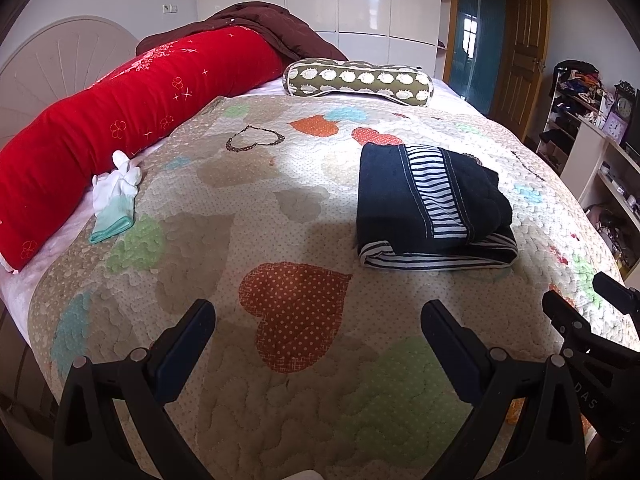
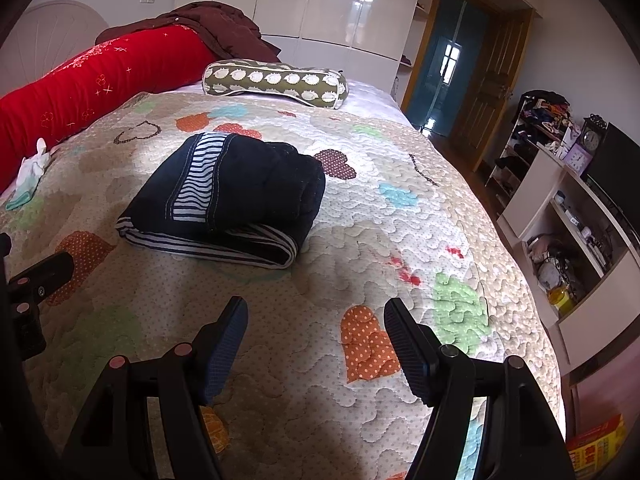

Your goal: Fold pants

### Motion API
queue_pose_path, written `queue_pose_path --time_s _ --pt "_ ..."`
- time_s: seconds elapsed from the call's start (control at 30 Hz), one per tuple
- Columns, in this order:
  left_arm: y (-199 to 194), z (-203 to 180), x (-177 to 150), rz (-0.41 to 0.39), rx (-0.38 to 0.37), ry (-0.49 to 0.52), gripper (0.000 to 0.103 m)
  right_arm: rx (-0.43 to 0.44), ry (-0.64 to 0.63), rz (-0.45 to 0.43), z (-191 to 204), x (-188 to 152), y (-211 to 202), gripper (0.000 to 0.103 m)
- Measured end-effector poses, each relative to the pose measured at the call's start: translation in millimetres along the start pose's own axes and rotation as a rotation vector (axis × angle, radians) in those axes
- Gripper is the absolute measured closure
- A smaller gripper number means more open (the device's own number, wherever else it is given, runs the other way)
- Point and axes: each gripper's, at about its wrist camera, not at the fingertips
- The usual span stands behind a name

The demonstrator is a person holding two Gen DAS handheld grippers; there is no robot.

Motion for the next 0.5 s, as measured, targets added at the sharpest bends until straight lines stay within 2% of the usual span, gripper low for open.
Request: queue_pose_path --time_s 0.5 --pt "-8.0 -5.4 -3.0 -0.011 -0.012 0.008 0.001 0.013 0.000 -0.002 2.3 -1.2 -3.7 0.028"
Point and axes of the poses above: each gripper's, at about its wrist camera, not at the fingertips, and y roughly the way its jaws point, z to its left, x to its top, and after that the axes turned 11 degrees about z, right-handed
